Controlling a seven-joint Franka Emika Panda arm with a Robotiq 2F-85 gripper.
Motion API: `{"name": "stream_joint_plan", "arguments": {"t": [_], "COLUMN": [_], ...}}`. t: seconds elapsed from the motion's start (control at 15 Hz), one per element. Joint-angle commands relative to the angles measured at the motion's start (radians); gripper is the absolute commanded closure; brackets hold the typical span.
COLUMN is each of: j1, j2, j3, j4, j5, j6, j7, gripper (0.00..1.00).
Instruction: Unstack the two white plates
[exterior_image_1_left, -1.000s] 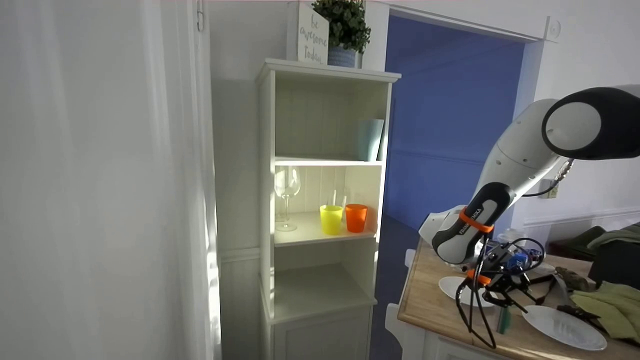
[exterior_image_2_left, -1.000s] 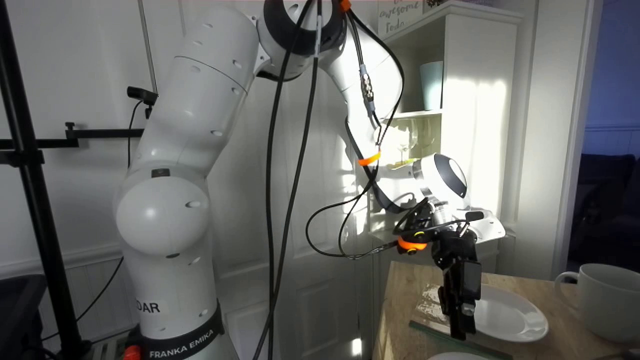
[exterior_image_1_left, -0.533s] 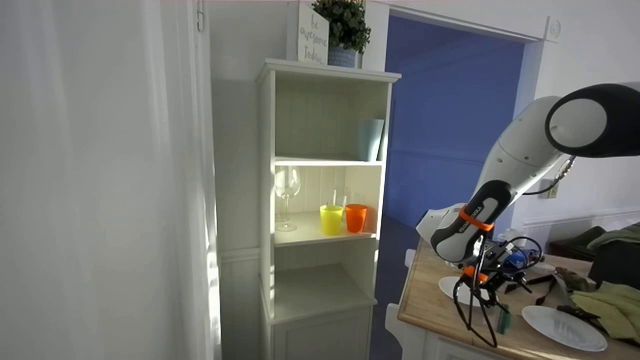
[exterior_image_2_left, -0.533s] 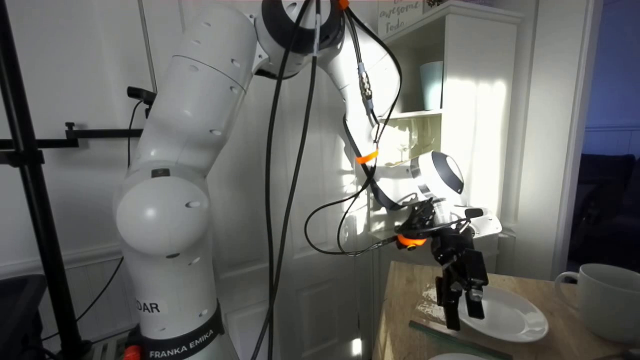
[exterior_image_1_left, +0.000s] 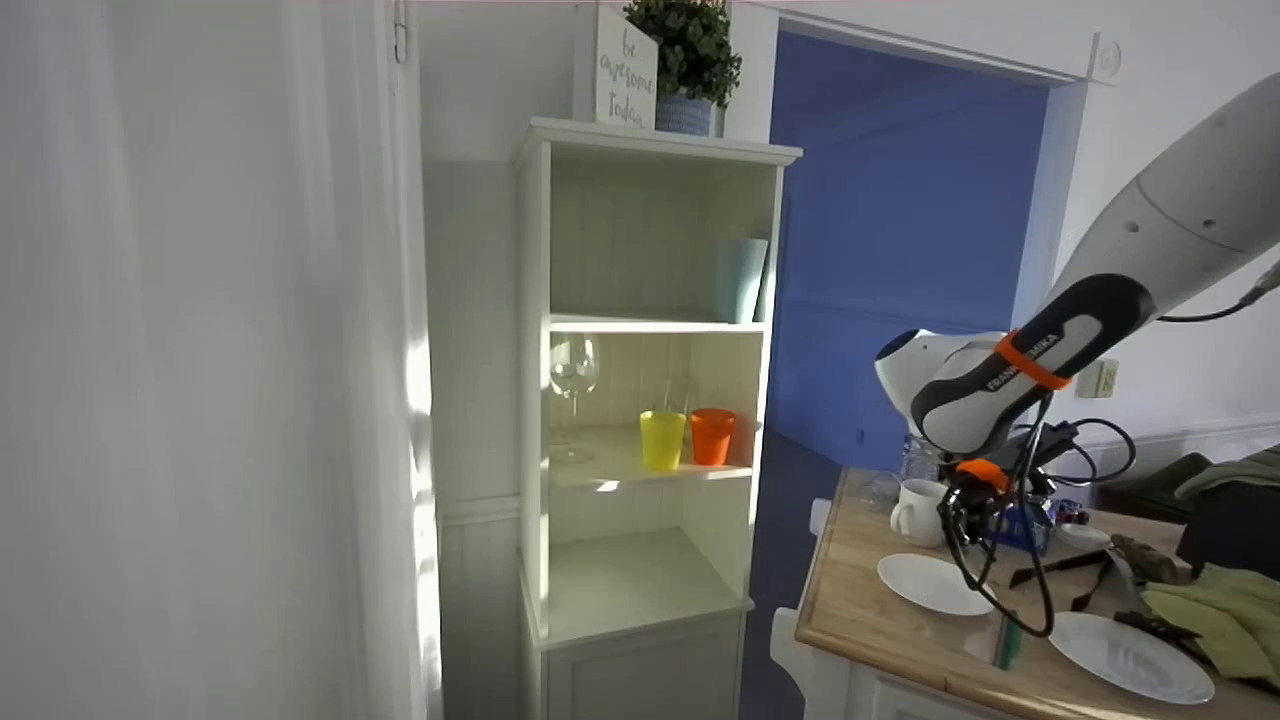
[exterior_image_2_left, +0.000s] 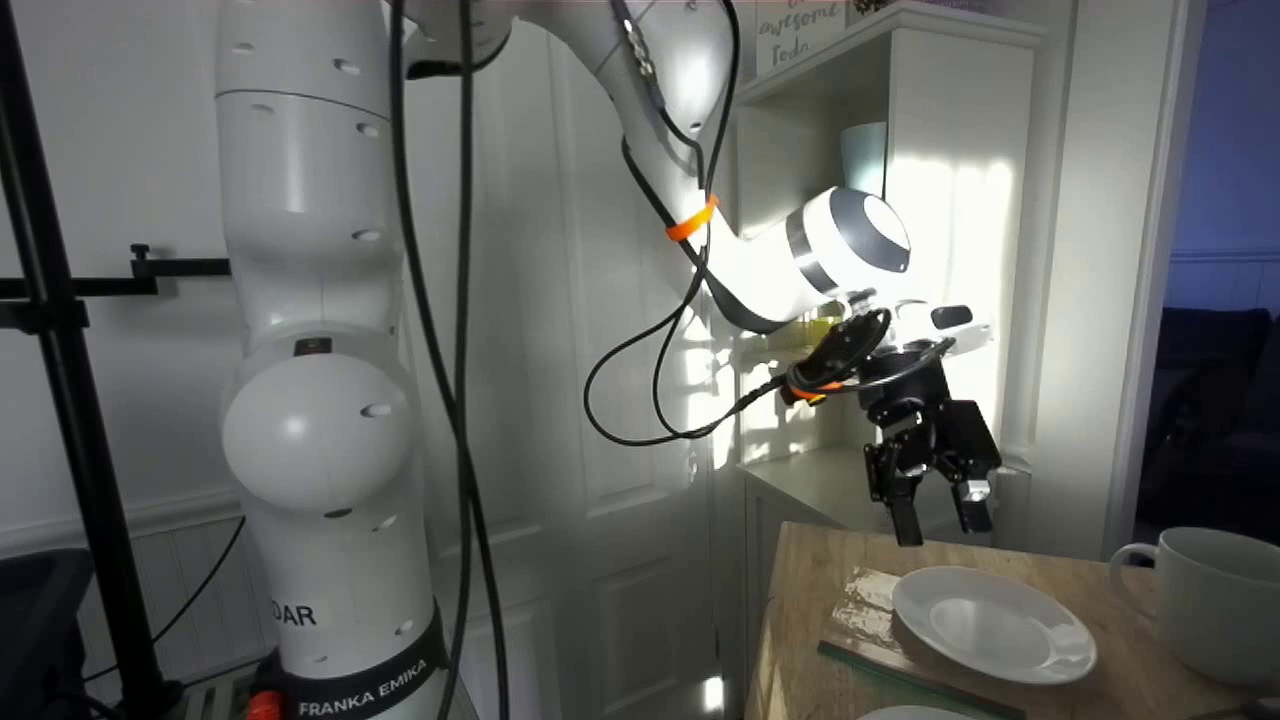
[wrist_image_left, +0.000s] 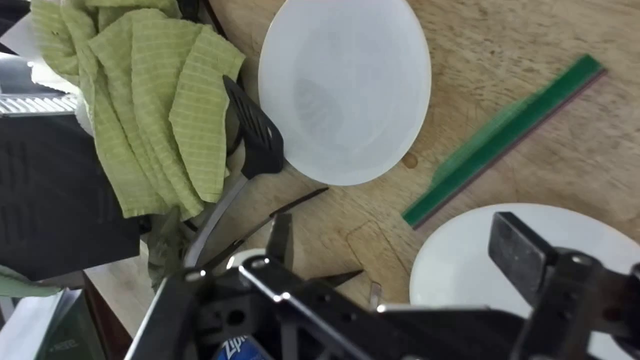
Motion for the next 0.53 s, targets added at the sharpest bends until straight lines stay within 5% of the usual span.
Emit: {"name": "stream_joint_plan", "arguments": {"t": [0.0,0.2,0.27,0.47], "j1": [-0.045,-0.076,-0.081,-0.105], "j2": [-0.252,-0.378,-0.264,-0.351], "j3": [0.013,0.007,0.036,0.039], "j4": [-0.171,-0.233,-0.149,-0.200], "j5": [0.006,0.036,0.016,0.024], "j6": [0.118,0.206,0.142,0.179], "j7": [-0.099,-0.213,-0.145,-0.197], "gripper": [0.00,0.00,0.00,0.00]}}
